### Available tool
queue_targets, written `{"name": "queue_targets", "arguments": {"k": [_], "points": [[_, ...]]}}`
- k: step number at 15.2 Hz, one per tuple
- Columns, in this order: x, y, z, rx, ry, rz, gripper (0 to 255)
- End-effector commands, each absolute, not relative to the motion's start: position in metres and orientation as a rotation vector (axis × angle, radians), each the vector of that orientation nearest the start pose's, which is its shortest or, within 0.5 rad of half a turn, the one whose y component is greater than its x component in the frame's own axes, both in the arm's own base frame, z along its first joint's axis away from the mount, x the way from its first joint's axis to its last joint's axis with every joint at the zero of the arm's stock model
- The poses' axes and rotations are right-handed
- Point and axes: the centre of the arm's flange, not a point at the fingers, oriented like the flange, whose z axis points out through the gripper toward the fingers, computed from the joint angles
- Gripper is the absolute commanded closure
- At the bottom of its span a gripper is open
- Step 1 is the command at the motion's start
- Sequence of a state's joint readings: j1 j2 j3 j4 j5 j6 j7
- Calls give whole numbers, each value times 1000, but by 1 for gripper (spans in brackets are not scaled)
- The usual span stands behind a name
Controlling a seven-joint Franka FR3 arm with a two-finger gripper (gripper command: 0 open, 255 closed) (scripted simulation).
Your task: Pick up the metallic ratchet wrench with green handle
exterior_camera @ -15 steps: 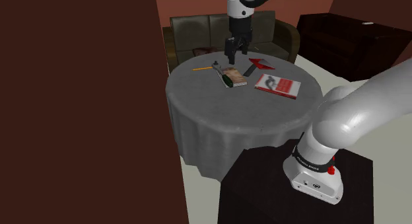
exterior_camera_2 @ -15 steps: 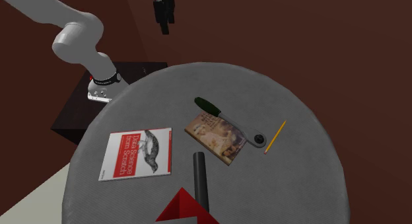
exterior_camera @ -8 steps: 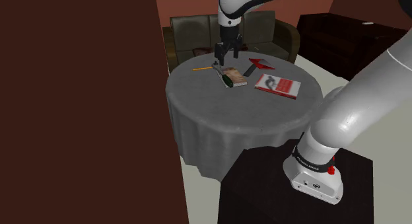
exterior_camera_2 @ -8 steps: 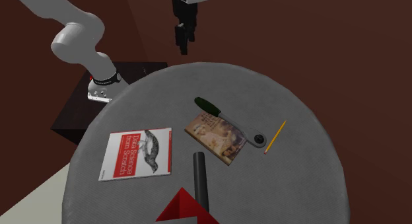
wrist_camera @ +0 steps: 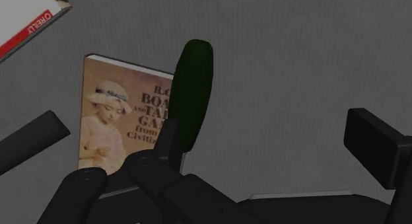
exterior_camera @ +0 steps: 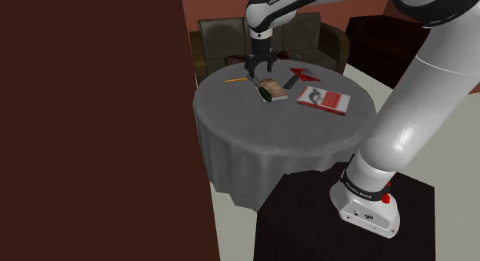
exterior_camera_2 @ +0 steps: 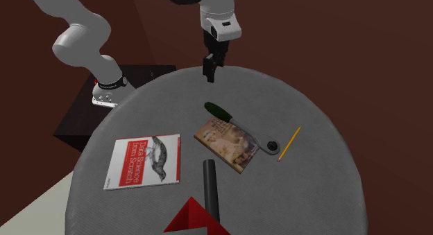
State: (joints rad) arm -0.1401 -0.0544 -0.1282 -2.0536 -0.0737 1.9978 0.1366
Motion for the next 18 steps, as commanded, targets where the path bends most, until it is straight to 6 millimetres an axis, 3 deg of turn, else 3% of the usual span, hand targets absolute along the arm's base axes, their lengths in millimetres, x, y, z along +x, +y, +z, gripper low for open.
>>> {"name": "queue_targets", "arguments": {"k": [1,13,18], "points": [[531,-168,447,-3125,659,9,0],[603,-286,365,-2977,1012,14,0],[603,-286,338,-2977,1012,14,0]]}}
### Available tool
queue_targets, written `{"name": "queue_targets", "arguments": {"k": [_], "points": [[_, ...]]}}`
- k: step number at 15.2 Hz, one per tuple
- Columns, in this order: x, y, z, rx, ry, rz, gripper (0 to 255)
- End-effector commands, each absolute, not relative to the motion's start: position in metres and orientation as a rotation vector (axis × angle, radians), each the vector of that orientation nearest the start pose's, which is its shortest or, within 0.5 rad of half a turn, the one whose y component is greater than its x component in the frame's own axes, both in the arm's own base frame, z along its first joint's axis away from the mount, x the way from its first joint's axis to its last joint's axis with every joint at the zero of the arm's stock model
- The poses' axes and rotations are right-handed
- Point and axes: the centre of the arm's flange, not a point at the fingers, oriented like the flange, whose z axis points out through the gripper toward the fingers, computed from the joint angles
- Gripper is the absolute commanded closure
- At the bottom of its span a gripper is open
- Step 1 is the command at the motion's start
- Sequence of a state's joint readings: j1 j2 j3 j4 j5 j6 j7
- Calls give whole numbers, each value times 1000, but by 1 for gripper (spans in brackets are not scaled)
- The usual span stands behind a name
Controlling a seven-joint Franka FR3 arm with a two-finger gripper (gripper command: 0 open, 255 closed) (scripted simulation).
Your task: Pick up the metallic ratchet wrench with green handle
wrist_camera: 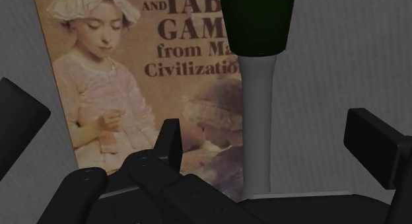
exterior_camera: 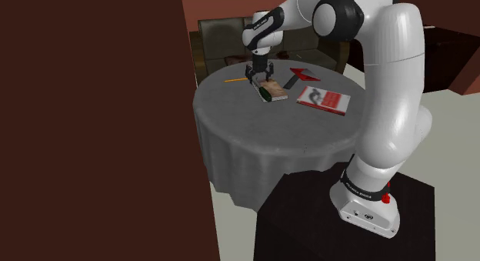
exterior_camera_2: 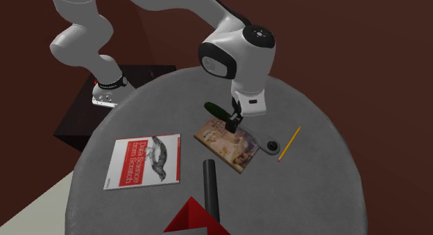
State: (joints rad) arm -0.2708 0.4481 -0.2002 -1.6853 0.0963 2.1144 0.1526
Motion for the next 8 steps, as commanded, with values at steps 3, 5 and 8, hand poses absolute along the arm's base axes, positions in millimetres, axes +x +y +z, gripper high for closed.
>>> {"name": "queue_targets", "arguments": {"k": [3,5,8], "points": [[603,-286,325,-2977,1012,14,0],[603,-286,325,-2977,1012,14,255],[603,-286,325,-2977,1012,14,255]]}}
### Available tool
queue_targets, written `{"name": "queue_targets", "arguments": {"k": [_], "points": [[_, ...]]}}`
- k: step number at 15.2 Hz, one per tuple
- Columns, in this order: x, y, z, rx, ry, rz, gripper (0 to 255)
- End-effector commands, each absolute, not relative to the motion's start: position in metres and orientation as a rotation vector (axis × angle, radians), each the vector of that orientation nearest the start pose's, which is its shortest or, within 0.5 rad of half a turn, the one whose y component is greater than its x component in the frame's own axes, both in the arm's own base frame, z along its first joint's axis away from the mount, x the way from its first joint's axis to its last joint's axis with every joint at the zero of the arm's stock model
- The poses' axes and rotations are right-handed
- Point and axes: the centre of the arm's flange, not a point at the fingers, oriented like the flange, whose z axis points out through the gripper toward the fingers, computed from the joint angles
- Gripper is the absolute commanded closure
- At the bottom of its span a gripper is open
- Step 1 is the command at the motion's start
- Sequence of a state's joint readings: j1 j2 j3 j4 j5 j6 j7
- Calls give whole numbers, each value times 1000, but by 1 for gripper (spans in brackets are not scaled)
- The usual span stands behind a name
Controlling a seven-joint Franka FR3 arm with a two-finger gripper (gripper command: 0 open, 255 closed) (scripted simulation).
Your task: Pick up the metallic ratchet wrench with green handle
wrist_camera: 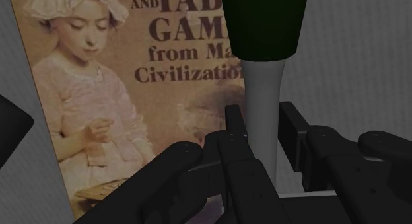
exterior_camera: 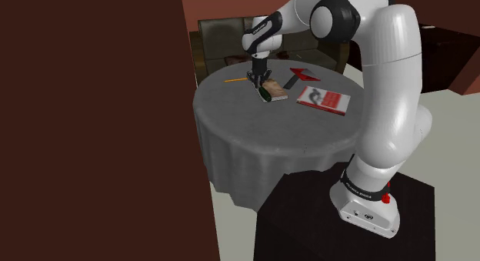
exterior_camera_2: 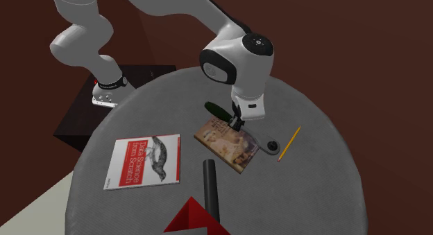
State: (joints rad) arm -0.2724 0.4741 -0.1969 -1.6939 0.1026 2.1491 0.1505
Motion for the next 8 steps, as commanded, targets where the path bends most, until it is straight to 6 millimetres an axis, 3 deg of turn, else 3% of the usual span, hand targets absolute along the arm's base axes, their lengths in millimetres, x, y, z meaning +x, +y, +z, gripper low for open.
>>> {"name": "queue_targets", "arguments": {"k": [1,6,8], "points": [[603,-286,325,-2977,1012,14,255],[603,-286,325,-2977,1012,14,255],[603,-286,335,-2977,1012,14,255]]}}
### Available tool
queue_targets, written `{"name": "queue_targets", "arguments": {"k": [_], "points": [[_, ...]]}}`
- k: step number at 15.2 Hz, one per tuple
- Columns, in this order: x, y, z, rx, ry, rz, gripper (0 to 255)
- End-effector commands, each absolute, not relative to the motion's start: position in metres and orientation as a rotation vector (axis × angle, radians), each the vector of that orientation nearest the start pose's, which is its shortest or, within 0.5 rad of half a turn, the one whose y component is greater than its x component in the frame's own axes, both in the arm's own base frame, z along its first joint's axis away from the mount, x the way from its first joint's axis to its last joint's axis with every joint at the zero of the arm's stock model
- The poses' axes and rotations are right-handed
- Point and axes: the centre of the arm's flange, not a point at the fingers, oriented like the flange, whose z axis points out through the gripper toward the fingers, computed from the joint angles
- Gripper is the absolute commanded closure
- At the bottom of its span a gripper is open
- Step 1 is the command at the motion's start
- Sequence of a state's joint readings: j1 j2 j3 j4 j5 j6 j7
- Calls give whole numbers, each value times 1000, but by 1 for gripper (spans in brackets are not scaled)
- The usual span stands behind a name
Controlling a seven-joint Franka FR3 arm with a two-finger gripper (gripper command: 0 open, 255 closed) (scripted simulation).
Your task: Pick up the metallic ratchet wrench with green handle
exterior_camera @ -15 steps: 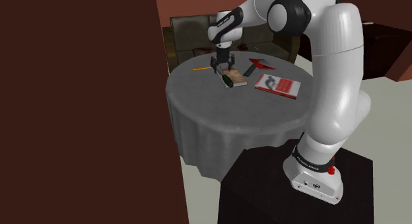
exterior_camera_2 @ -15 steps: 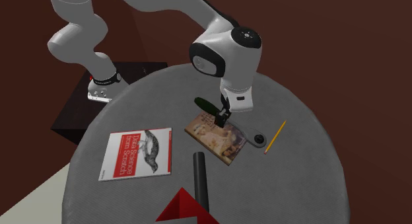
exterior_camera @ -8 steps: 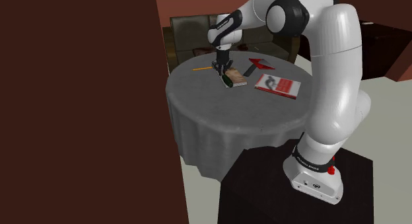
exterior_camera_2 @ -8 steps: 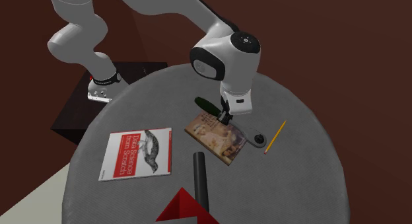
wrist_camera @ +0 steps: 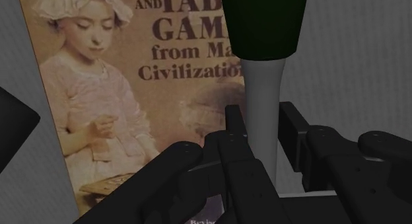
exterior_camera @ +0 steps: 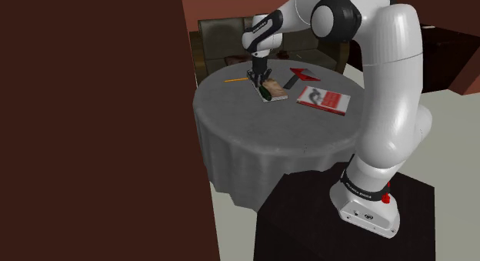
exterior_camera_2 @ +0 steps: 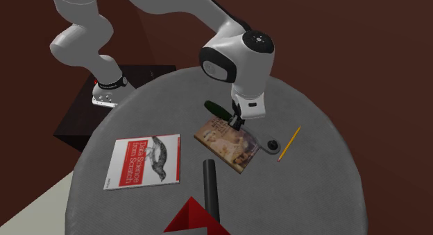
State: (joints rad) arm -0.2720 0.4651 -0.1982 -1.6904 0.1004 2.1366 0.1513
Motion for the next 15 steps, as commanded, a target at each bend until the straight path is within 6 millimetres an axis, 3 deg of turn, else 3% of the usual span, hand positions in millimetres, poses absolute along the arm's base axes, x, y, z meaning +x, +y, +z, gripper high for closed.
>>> {"name": "queue_targets", "arguments": {"k": [1,13,15], "points": [[603,-286,341,-2977,1012,14,255],[603,-286,404,-2977,1012,14,255],[603,-286,405,-2977,1012,14,255]]}}
